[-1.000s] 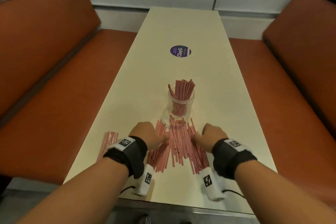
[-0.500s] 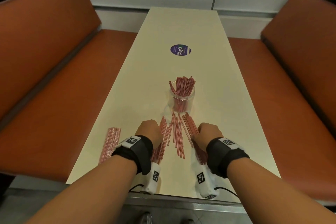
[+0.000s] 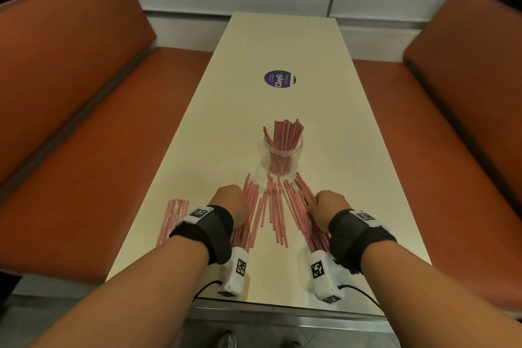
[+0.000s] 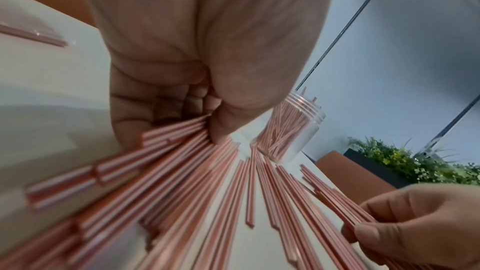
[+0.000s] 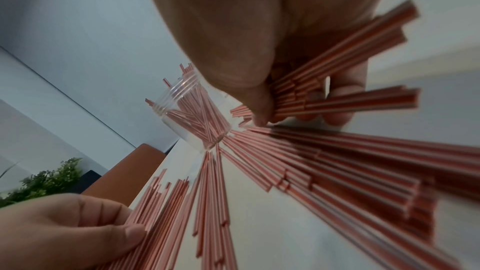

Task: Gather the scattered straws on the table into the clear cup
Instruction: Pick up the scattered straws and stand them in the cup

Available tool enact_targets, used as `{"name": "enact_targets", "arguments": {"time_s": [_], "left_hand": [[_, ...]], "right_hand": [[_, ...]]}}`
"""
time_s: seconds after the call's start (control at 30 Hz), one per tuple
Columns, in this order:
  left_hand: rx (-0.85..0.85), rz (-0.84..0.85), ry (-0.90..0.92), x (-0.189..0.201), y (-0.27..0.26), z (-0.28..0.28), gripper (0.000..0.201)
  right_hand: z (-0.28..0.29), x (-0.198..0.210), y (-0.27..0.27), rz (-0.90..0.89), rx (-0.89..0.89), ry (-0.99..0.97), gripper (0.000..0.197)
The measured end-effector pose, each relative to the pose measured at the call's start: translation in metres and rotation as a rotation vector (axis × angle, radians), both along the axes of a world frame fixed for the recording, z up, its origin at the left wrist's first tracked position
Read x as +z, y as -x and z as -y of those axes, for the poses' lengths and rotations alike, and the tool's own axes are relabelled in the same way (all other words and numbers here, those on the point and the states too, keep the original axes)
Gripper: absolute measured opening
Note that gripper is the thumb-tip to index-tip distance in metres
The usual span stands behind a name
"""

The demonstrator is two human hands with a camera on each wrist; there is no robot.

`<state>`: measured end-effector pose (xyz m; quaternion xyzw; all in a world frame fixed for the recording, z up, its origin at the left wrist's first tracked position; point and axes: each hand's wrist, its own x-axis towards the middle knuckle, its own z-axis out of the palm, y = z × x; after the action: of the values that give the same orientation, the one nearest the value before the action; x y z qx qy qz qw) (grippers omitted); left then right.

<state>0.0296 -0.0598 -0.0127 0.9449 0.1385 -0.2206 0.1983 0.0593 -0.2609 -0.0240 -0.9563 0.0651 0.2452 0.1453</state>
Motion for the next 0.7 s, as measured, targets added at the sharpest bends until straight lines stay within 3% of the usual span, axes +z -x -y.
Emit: {"name": "enact_targets", "arguments": {"time_s": [0.17,0.27,0.37,0.53,0.7], "left_hand": [[0.037,0.033,0.078,0.003,-0.004,-0.005,0.014],[0.105,0.085,0.254,0.003,-0.007,-0.011,0.013],[0.207,0.143,0.476,0.001,-0.011,-0.014,0.013],[0.458,0.143,0.907,-0.003,-0.017,-0.009,0.011],[0.456,0.171,1.114,0.015,-0.024,-0.001,0.018]], "right_hand": [[0.007,0.005,-0.004,-0.038,0.022,0.020,0.025],[0.013,0.006,-0.008,-0.027,0.007,-0.002,0.037],[0.017,0.004,-0.013,0.018,-0.077,-0.169,0.028],[0.019,0.007,-0.015,0.126,-0.358,-0.619,0.029],[0.017,0.013,-0.015,0.221,-0.306,-0.718,0.042]]}}
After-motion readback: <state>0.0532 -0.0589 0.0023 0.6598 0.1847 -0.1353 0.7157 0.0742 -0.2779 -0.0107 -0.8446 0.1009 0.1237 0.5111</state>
